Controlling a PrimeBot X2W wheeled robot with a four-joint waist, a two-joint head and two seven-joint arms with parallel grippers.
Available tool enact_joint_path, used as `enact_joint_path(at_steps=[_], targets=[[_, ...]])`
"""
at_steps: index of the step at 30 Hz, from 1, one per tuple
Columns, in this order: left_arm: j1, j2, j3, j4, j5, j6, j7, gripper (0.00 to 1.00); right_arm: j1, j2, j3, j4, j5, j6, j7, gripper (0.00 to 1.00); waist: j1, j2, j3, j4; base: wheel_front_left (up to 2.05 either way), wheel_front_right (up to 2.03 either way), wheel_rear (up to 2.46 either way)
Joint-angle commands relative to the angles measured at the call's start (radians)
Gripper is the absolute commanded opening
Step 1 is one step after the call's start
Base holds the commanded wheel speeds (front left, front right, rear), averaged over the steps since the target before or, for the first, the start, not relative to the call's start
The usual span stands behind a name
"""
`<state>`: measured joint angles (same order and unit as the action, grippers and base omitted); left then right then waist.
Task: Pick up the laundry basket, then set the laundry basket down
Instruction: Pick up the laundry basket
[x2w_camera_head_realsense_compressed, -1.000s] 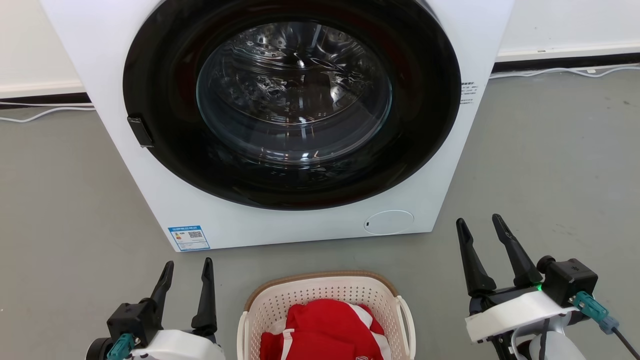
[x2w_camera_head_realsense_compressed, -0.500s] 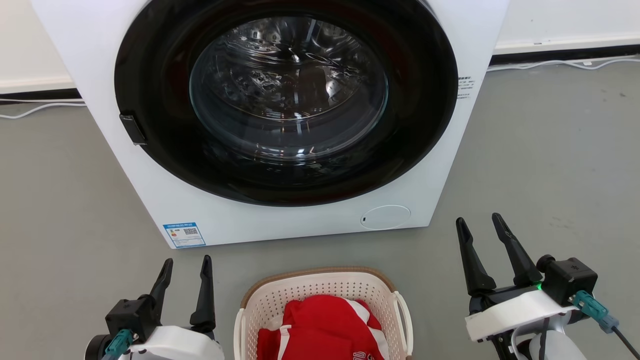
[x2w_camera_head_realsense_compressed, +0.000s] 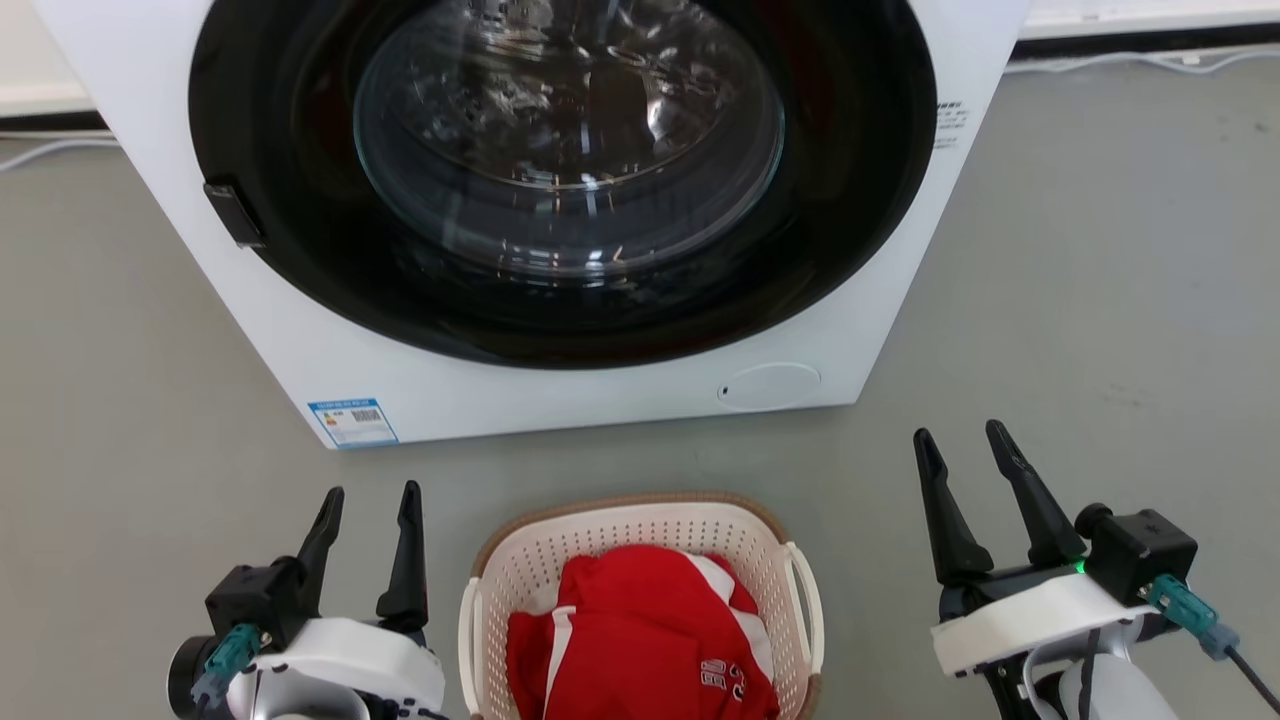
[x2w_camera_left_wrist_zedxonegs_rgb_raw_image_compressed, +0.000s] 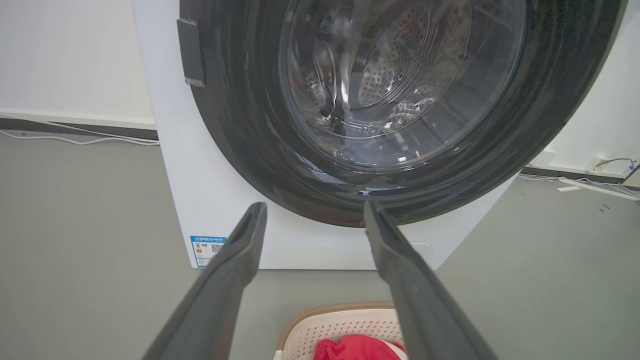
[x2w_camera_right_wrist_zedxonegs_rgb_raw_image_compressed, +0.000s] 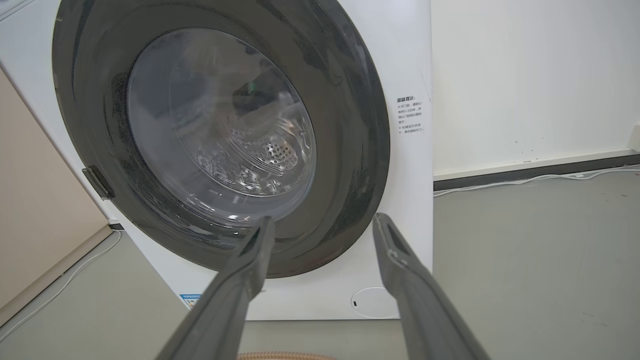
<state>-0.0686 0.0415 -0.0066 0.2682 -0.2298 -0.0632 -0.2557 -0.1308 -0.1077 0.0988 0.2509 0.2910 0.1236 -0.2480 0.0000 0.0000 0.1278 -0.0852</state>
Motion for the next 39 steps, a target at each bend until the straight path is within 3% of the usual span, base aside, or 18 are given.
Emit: enact_joint_path(at_steps=[1,18,28,39], targets=[[-0.052,0.009,0.031,-0.016,0.001,-0.008,-0.006,1.0,-0.049,0.001,0.019,-0.015,0.003,0.007,-0.014,1.0,0.0,0.0,0.02,0.001,0.0,0.0,0.0],[-0.212,0.009,0.026,0.127,0.0,-0.032,-0.006,1.0,-0.158,0.005,0.01,0.039,0.025,0.007,-0.014,1.0,0.0,0.0,0.243,0.017,0.0,0.0,0.0],[-0.296,0.009,0.037,0.246,-0.005,-0.045,-0.006,1.0,-0.195,0.004,0.014,0.131,0.045,0.007,-0.014,1.0,0.0,0.0,0.331,0.023,0.0,0.0,0.0],[-0.428,0.009,-0.017,0.429,-0.021,-0.058,-0.006,1.0,-0.27,-0.002,0.043,0.273,0.107,0.007,-0.014,1.0,0.0,0.0,0.473,0.054,0.0,0.0,0.0]])
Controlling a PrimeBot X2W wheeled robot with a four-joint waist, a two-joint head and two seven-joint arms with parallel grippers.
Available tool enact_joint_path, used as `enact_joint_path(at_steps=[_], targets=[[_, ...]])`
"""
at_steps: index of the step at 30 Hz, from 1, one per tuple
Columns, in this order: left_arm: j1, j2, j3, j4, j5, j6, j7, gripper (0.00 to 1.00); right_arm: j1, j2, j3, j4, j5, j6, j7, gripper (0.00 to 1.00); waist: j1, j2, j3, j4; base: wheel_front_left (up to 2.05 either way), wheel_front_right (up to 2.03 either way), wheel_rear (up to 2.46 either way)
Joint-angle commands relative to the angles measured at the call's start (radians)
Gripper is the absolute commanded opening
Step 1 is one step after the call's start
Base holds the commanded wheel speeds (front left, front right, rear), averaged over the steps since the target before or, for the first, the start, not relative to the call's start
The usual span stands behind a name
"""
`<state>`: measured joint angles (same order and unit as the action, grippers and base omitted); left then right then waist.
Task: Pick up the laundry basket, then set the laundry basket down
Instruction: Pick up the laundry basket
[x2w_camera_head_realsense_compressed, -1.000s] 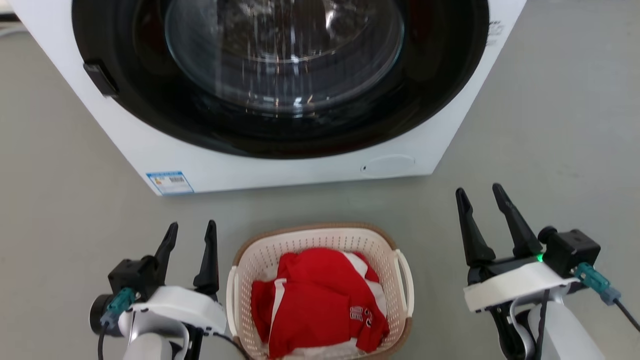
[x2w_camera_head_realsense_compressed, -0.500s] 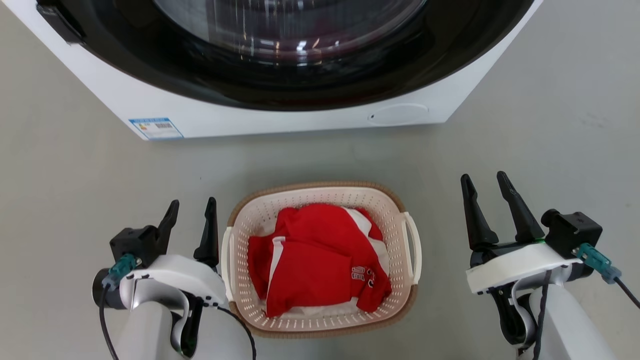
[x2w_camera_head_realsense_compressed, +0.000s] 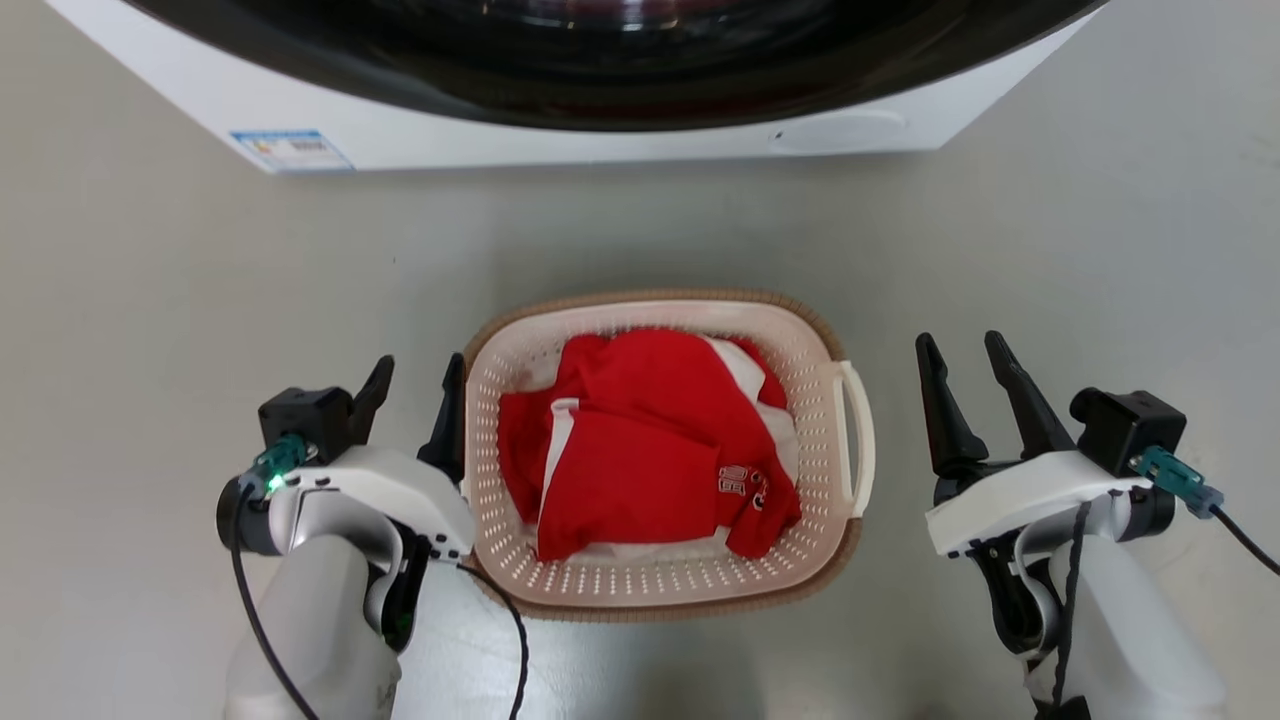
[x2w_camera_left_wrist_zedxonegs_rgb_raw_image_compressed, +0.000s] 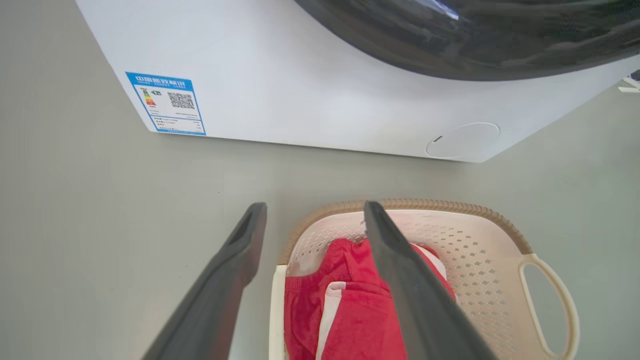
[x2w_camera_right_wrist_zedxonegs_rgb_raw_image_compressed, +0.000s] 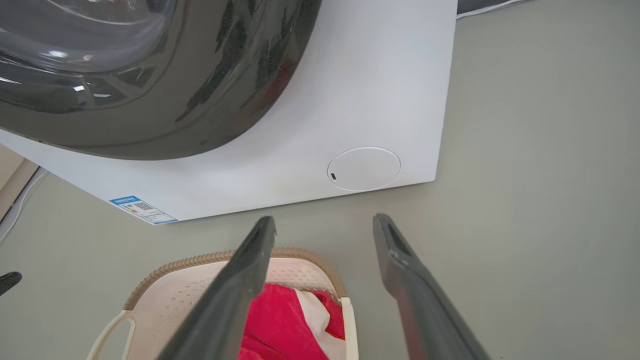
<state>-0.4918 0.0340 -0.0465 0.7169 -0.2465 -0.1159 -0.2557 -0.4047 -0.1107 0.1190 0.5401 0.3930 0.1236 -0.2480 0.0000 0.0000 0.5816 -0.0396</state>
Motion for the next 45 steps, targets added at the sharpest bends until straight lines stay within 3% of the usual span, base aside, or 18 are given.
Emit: enact_joint_path(at_steps=[1,19,28,38,39,40,42,43,44,45], targets=[[-0.016,0.016,0.019,-0.005,-0.011,-0.006,-0.006,1.0,-0.004,0.0,0.026,-0.004,0.007,0.007,-0.014,1.0,0.0,0.0,0.033,0.01,0.0,0.0,0.0],[-0.202,0.016,-0.043,0.293,-0.072,-0.011,-0.006,1.0,-0.14,0.012,0.117,0.262,0.109,0.007,-0.014,1.0,0.0,0.0,0.235,0.017,0.0,0.0,0.0],[-0.273,0.016,-0.063,0.378,-0.084,-0.011,-0.006,1.0,-0.225,0.025,0.199,0.345,0.168,0.007,-0.014,1.0,0.0,0.0,0.322,0.019,0.0,0.0,0.0],[-0.283,0.016,-0.093,0.4,-0.11,-0.012,-0.006,1.0,-0.26,0.024,0.243,0.394,0.205,0.007,-0.014,1.0,0.0,0.0,0.336,0.03,0.0,0.0,0.0],[-0.284,0.016,-0.096,0.402,-0.112,-0.012,-0.006,1.0,-0.264,0.025,0.247,0.396,0.208,0.007,-0.014,0.89,0.0,0.0,0.336,0.03,0.0,0.0,0.0],[-0.284,0.016,-0.099,0.403,-0.113,-0.012,-0.006,0.92,-0.267,0.025,0.25,0.398,0.211,0.007,-0.014,0.6,0.0,0.0,0.336,0.031,0.0,0.0,0.0],[-0.284,0.016,-0.104,0.404,-0.117,-0.012,-0.006,0.4,-0.271,0.024,0.256,0.401,0.215,0.007,-0.014,0.25,0.0,0.0,0.334,0.032,0.0,0.0,0.0],[-0.284,0.016,-0.107,0.405,-0.118,-0.012,-0.006,0.06,-0.273,0.022,0.258,0.4,0.215,0.007,-0.014,0.04,0.0,0.0,0.333,0.032,0.0,0.0,0.0],[-0.284,0.016,-0.11,0.405,-0.118,-0.013,-0.006,0.0,-0.274,0.022,0.259,0.399,0.216,0.007,-0.014,0.0,0.0,0.0,0.332,0.032,0.0,0.0,0.0],[-0.283,0.016,-0.113,0.405,-0.118,-0.013,-0.006,0.0,-0.274,0.021,0.259,0.399,0.217,0.007,-0.014,0.0,0.0,0.0,0.33,0.032,0.0,0.0,0.0]])
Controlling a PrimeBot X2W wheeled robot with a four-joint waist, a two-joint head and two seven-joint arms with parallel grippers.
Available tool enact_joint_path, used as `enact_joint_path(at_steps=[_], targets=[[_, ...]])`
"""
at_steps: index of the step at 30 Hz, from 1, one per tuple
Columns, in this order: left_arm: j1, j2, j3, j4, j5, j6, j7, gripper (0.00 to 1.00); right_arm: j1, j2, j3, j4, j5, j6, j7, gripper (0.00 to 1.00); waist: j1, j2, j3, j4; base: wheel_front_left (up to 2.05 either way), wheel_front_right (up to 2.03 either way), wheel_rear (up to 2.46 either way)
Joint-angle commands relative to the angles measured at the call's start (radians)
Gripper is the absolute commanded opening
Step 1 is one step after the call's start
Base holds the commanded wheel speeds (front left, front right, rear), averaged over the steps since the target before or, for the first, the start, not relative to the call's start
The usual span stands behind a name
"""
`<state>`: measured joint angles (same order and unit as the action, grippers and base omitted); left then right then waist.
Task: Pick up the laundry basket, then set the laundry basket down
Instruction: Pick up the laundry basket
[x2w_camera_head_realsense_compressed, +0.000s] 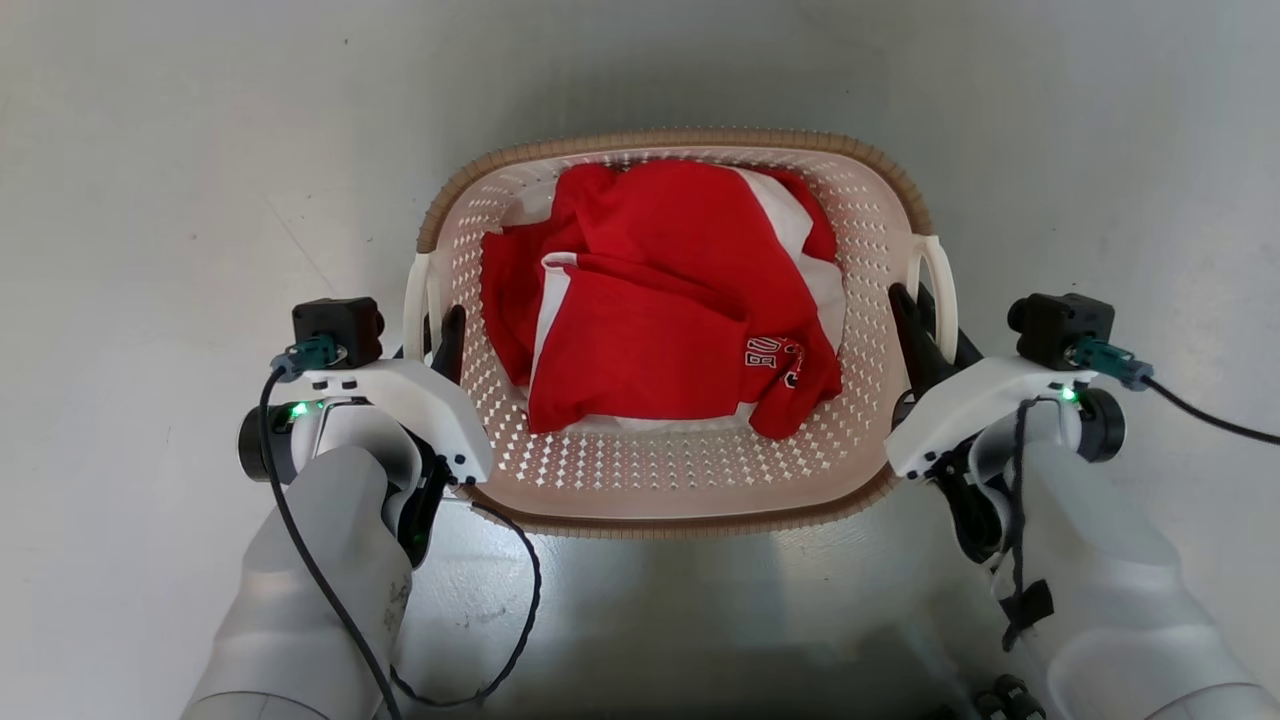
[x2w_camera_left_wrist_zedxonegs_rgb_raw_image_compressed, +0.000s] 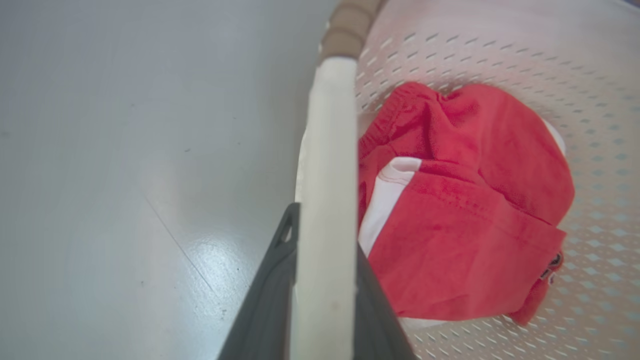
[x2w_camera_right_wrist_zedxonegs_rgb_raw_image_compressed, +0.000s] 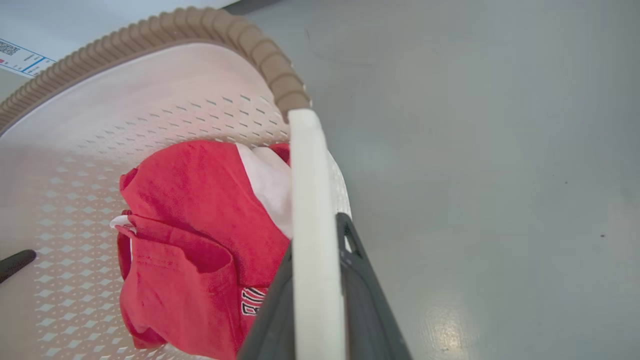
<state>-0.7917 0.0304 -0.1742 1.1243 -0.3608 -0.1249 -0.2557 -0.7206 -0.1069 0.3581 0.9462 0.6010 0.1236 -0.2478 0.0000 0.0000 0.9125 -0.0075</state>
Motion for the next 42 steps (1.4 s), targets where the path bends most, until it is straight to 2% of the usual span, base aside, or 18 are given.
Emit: enact_joint_path(at_steps=[1,13,19,24,31,42], targets=[[0.017,0.02,0.013,-0.002,-0.004,-0.004,-0.006,0.0,0.043,0.018,0.021,-0.006,0.011,0.007,-0.014,0.0,0.0,0.0,-0.004,0.0,0.0,0.0,0.0],[0.026,0.02,0.021,0.022,-0.001,-0.005,-0.006,0.0,0.053,0.018,0.038,0.015,0.037,0.007,-0.014,0.0,0.0,0.0,-0.074,-0.01,0.0,0.0,0.0],[0.029,0.02,0.01,0.052,-0.019,-0.005,-0.006,0.0,0.056,0.025,0.078,0.043,0.068,0.007,-0.014,0.0,0.0,0.0,-0.156,-0.02,0.0,0.0,0.0],[0.037,0.02,-0.018,0.099,-0.046,-0.006,-0.006,0.0,0.047,0.029,0.151,0.104,0.111,0.007,-0.01,0.0,0.0,0.0,-0.247,-0.032,0.0,0.0,0.0],[0.061,0.022,-0.059,0.138,-0.1,-0.006,0.049,0.0,0.029,0.018,0.232,0.173,0.192,0.007,0.057,0.0,0.0,0.0,-0.386,-0.044,0.0,0.0,0.0],[0.119,0.029,-0.108,0.151,-0.172,-0.006,0.128,0.0,0.055,-0.002,0.347,0.202,0.277,0.007,0.182,0.0,0.0,0.0,-0.559,-0.052,0.0,0.0,0.0]])
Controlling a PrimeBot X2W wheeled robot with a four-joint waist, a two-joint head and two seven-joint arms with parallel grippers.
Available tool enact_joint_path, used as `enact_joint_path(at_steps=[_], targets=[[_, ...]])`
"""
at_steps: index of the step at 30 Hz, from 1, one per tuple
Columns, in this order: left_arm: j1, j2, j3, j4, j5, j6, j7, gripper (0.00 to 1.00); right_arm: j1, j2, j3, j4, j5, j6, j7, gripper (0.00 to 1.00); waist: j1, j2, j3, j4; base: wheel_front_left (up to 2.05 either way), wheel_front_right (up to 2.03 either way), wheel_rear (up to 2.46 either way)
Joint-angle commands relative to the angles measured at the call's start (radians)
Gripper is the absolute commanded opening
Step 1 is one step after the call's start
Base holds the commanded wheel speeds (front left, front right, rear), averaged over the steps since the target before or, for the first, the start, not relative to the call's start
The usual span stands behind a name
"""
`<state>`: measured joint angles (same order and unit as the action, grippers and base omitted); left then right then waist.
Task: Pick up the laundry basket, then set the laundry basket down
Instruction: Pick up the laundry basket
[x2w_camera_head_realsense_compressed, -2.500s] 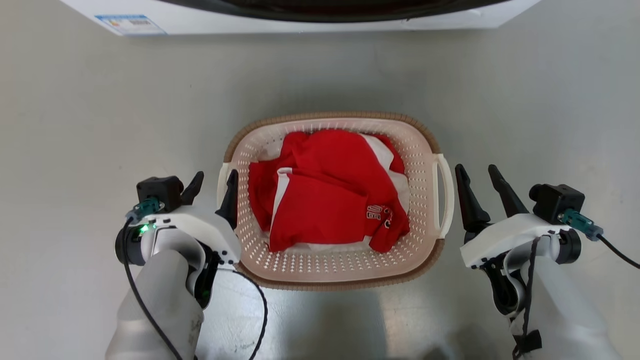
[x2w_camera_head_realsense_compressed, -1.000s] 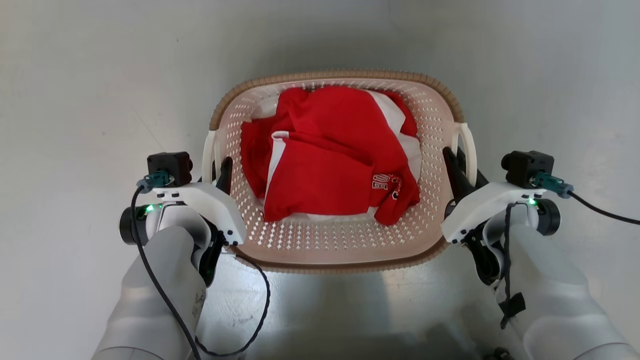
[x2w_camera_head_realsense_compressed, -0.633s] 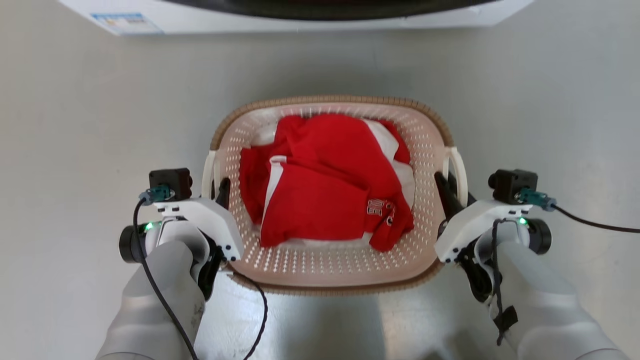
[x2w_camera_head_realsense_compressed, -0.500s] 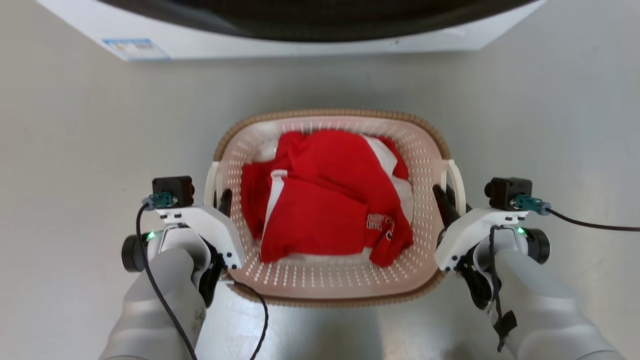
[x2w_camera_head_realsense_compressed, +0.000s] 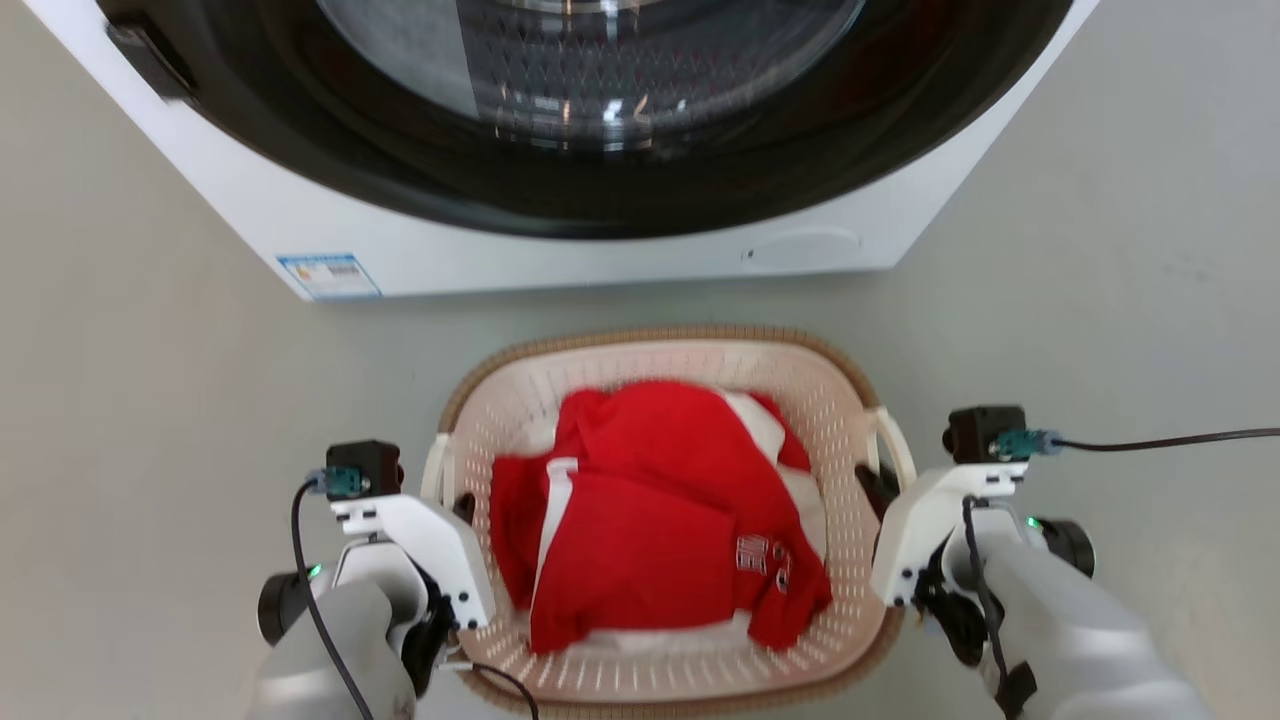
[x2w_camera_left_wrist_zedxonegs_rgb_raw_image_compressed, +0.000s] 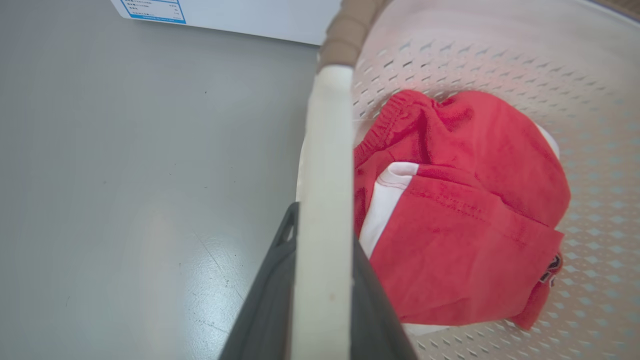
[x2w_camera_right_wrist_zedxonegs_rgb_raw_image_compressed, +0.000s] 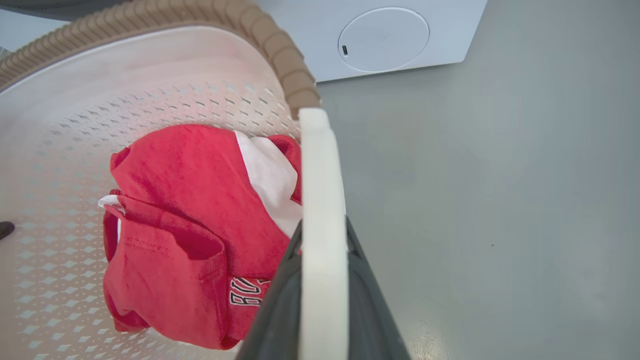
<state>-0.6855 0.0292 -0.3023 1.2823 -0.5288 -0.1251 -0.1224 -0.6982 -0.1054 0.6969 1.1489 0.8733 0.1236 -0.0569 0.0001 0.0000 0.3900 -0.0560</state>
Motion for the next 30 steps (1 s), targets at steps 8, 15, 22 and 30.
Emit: enact_joint_path(at_steps=[8,15,22,30], targets=[[0.057,0.038,-0.025,-0.007,-0.063,-0.006,0.043,0.0,0.052,-0.01,0.1,0.01,0.057,0.007,0.097,0.0,0.0,0.0,-0.172,-0.008,0.0,0.0,0.0],[0.093,0.045,-0.066,-0.006,-0.103,-0.006,0.132,0.0,0.06,-0.019,0.161,0.013,0.094,0.007,0.17,0.0,0.0,0.0,-0.254,-0.007,0.0,0.0,0.0],[0.111,0.046,-0.093,-0.004,-0.138,-0.006,0.197,0.0,0.079,-0.026,0.217,0.018,0.129,0.007,0.244,0.0,0.0,0.0,-0.315,-0.002,0.0,0.0,0.0],[0.122,0.053,-0.119,-0.001,-0.164,-0.006,0.252,0.0,0.067,-0.024,0.26,0.017,0.169,0.007,0.316,0.0,0.0,0.0,-0.343,-0.016,0.0,0.0,0.0]])
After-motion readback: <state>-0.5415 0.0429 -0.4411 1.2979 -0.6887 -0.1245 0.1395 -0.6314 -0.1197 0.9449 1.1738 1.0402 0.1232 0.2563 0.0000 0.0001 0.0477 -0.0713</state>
